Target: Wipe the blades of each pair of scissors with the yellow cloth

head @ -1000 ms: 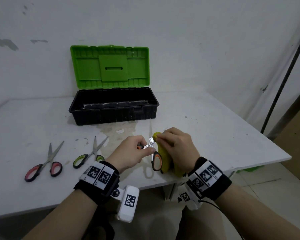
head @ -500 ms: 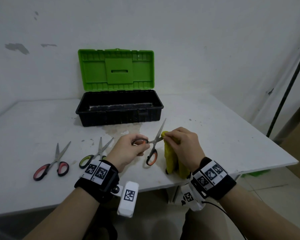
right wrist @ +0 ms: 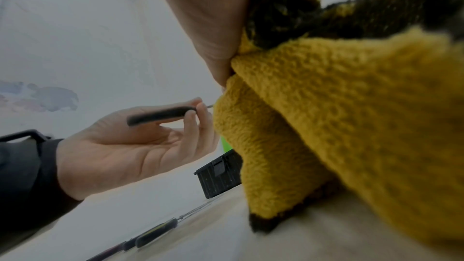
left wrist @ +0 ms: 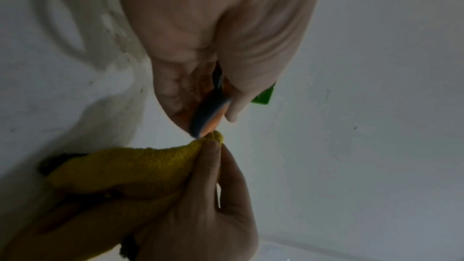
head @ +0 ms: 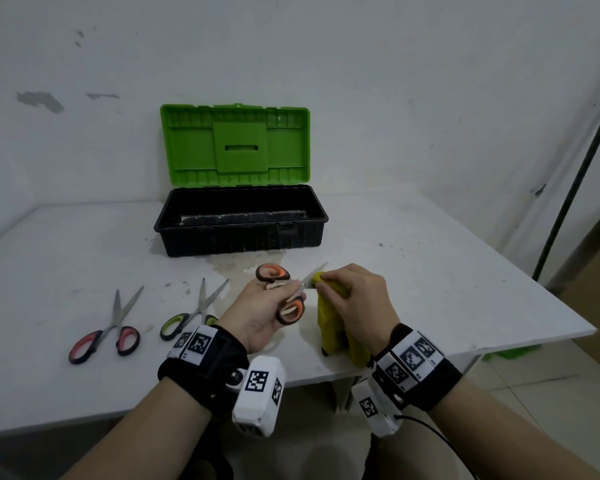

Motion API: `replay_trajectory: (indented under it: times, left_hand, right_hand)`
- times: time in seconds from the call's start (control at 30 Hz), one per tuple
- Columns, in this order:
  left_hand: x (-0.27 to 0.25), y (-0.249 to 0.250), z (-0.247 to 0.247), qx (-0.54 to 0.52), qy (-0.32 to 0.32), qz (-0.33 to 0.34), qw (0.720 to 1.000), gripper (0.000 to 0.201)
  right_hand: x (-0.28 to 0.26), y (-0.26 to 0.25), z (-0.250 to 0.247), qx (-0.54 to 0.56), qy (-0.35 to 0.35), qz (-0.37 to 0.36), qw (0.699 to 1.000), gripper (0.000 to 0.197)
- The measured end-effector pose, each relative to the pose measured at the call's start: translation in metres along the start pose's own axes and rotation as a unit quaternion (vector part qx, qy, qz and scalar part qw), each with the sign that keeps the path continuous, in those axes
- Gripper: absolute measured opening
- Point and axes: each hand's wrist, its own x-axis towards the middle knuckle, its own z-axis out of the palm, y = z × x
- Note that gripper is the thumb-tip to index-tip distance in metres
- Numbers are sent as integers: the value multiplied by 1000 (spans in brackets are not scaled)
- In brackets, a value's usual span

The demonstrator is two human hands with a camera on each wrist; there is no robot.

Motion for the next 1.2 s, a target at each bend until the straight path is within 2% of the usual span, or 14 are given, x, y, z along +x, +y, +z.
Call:
replay_trajectory:
  times: [0.2,0.33,0.6,0.67,0.8,0.87,0.93,1.03,1.2]
  left_hand:
    - [1,2,-5,17,-29,-49,998,11]
    - [2,-1,-9,24,-39,-51,998,17]
    - [5,-1,-15,28,0,-52,998,6]
    - [6,-3,-16,53,27,-27,998,11]
    - [4,-11,-7,108,63,76,989,15]
    - [2,-13,-2,125,71,103,984,17]
    - [0,-14,1,133,74,120,981,21]
    - [0,-13,2,134,85,132,979,22]
    - [1,-13,3,114,88,130,981,21]
  right_hand:
    - [-3,-4,2,2,-13,-8,1000,15]
    - [-4,-6,2,-3,-22,-18,1000,16]
    - [-4,-15,-5,-2,-24,-3,1000,24]
    - [-4,-17,-6,13,-23,11,1000,23]
    - [-4,-24,1,76,11,20,997,8]
    - [-3,-24,6,53,9,12,998,8]
    - [-1,-20,10,6,13,2,1000,12]
    - [0,-16,11,1,30,4,1000,18]
    - [-5,-19,11,-77,-2,-24,997,33]
